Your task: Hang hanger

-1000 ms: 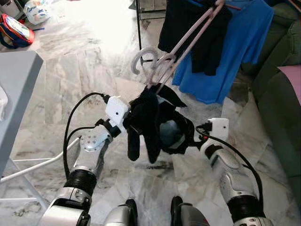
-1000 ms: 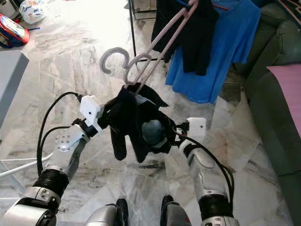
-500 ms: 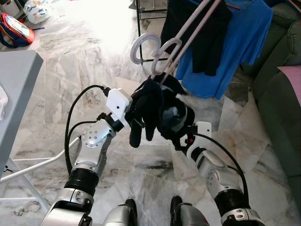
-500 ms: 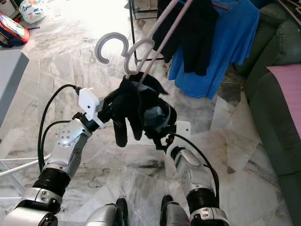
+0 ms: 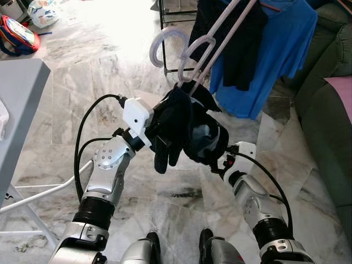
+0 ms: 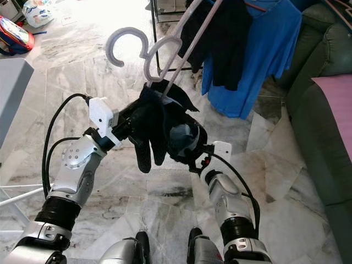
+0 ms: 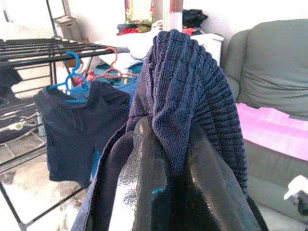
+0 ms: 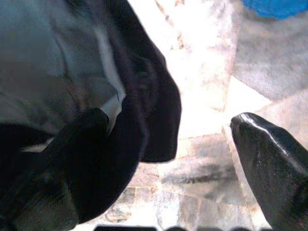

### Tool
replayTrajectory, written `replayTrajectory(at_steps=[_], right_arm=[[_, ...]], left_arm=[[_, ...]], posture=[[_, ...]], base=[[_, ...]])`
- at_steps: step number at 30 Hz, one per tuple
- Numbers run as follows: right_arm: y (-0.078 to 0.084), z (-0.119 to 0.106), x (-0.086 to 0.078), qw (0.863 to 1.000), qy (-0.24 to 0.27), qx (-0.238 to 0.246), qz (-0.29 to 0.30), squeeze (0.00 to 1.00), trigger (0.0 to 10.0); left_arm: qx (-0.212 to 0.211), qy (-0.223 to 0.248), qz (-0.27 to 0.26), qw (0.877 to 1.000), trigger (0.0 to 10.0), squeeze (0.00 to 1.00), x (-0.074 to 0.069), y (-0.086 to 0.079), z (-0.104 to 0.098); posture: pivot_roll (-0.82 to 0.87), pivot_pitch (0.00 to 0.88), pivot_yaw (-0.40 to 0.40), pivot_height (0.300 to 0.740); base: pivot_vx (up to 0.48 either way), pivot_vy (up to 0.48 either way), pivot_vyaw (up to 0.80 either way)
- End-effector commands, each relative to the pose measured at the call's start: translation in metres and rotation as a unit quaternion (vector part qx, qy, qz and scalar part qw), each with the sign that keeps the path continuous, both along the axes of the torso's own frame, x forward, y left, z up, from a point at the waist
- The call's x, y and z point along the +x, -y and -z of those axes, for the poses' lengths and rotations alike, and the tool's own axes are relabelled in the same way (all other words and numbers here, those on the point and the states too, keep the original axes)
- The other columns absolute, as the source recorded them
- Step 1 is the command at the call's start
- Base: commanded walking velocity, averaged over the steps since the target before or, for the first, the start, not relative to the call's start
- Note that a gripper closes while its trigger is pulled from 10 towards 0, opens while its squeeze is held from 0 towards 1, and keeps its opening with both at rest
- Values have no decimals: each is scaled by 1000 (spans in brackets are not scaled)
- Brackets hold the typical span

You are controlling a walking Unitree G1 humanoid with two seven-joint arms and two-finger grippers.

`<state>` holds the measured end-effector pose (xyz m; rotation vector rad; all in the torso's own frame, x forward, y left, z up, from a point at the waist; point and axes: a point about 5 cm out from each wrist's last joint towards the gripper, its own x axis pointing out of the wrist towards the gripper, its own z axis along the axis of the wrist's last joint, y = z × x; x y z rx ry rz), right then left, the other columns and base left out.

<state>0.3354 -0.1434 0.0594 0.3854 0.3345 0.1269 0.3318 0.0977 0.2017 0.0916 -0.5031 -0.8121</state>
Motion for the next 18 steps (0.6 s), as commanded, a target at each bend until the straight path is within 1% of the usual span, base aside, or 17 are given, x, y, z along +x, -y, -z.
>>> replayTrajectory(at_steps=[1, 2, 6, 11, 14, 18], right_arm=[[0, 9, -3, 1000, -23, 12, 11, 0, 10000], [0, 9, -3, 1000, -23, 12, 11, 0, 10000], [0, 0, 6, 999, -14, 28, 17, 0, 10000], [-4, -12, 14, 1000, 6, 29, 0, 0, 10000], [-5, -18, 18, 999, 19, 34, -8, 0, 10000], [-3, -17, 18, 999, 19, 42, -5, 0, 10000]], left_arm=[[-12, 18, 18, 1000, 0, 0, -6, 3, -10], [-12, 18, 18, 1000, 0, 0, -6, 3, -10], [-16, 11, 34, 999, 0, 0, -11, 6, -12], [-13, 4, 46, 999, 0, 0, -16, 11, -8], [-11, 0, 52, 999, 0, 0, -19, 15, -6], [-13, -2, 59, 998, 0, 0, -21, 17, -6]], posture=[[19, 290, 41, 740], [19, 290, 41, 740], [22, 298, 44, 740], [20, 301, 42, 740], [17, 301, 39, 740], [16, 300, 36, 740]], base=[[0, 0, 0], [0, 0, 0], [0, 0, 0], [0, 0, 0], [0, 0, 0], [0, 0, 0]])
